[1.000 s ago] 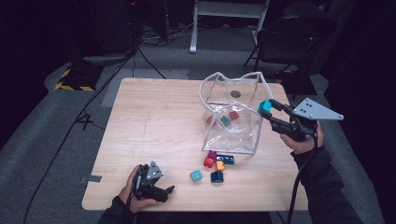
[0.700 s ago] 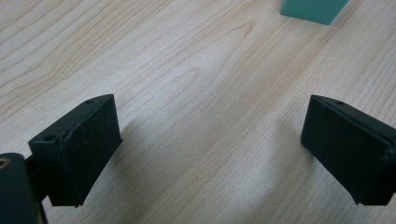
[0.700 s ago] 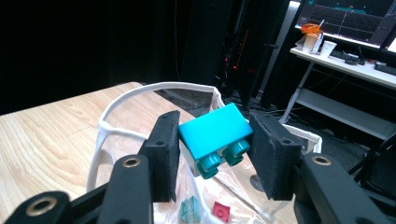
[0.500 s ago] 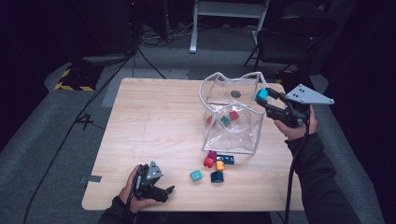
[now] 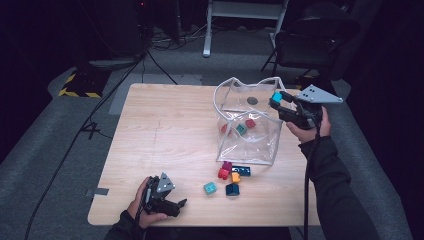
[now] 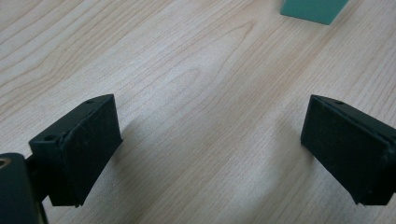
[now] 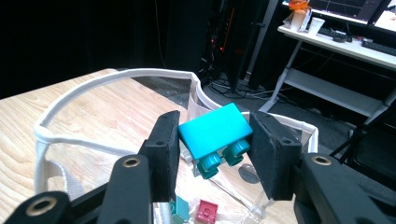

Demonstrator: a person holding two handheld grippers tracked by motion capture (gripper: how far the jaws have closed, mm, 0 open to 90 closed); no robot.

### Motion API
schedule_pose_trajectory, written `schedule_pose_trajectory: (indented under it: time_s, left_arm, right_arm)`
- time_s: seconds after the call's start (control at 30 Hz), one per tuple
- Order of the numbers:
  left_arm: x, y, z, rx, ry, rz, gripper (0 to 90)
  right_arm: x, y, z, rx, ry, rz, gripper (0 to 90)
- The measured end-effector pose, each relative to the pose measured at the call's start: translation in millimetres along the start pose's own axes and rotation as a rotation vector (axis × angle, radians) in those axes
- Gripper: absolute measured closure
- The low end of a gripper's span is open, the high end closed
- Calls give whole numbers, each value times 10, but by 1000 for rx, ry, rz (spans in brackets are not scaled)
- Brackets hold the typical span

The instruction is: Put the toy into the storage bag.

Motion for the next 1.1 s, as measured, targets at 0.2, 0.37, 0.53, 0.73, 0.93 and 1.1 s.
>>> schedule_pose_trajectory:
  time_s: [0.2,0.37,0.53,0.73,0.93,1.1]
  left_arm:
    - [-8,3,-7,1,-3,-4,52]
    - [-11,3,-10,3,-1,-5,52]
    - [-13,2,-12,5,-1,-5,52]
    - [-13,2,-12,5,-1,-5,52]
    - [-13,1,-12,5,-1,-5,52]
    - [-13,1,-12,5,-1,-4,52]
  right_arm:
    - [-55,7,85,-5,-23,8,555]
    - [-79,5,137,4,-36,17,555]
    - [-83,-10,153,15,-27,30,553]
    - [-84,-19,154,6,-29,25,491]
    - [-73,-20,136,-10,-24,25,456]
    - [-34,-41,57,-7,-3,25,447]
Point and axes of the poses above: each handheld gripper's, and its own axes: z roughly forward along the jaws, x roughly out of its top, y roughly to its right, the point moved 6 cm from there along z, roughly forward along the jaws, and after that the axes turned 7 degrees about x, right-handed, at the moved point
